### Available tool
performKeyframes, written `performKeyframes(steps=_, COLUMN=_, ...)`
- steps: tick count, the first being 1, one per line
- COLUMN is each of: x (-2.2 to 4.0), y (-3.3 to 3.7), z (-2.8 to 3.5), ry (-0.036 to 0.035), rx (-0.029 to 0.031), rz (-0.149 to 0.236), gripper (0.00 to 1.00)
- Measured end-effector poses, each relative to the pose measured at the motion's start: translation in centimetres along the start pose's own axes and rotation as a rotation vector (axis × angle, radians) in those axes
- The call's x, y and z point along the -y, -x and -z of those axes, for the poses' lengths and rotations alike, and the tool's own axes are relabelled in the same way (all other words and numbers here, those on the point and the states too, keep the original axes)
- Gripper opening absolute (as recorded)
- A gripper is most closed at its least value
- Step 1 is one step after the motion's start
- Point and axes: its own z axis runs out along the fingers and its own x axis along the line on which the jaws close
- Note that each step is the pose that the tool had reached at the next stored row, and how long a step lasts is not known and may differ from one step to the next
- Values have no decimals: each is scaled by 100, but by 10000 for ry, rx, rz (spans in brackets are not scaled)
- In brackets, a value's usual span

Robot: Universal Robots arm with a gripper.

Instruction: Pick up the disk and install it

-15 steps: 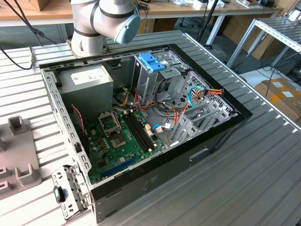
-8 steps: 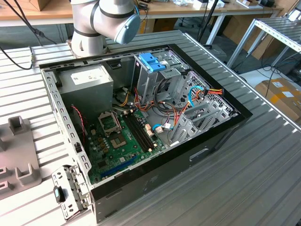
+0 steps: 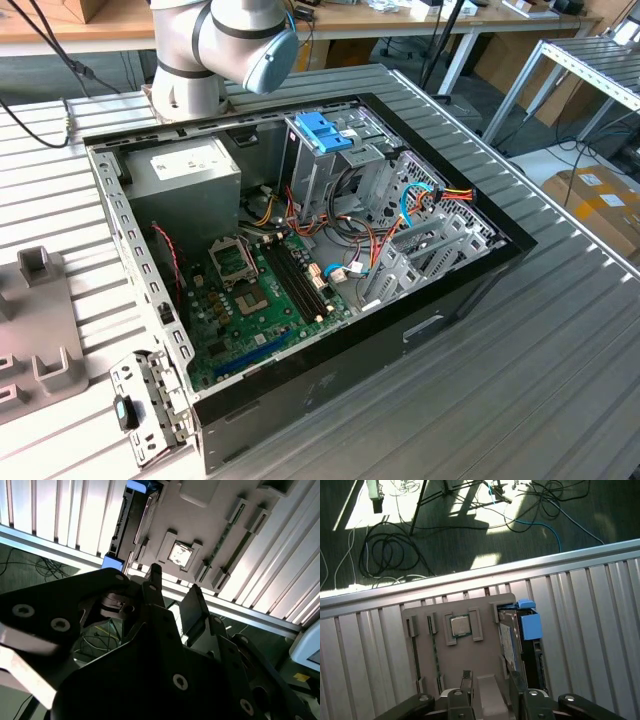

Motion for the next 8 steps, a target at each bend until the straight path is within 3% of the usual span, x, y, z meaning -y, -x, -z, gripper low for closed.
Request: performKeyframes(steps=8, x=0, y=0, z=-12, ry=5, rx=23, rz=1, gripper=42)
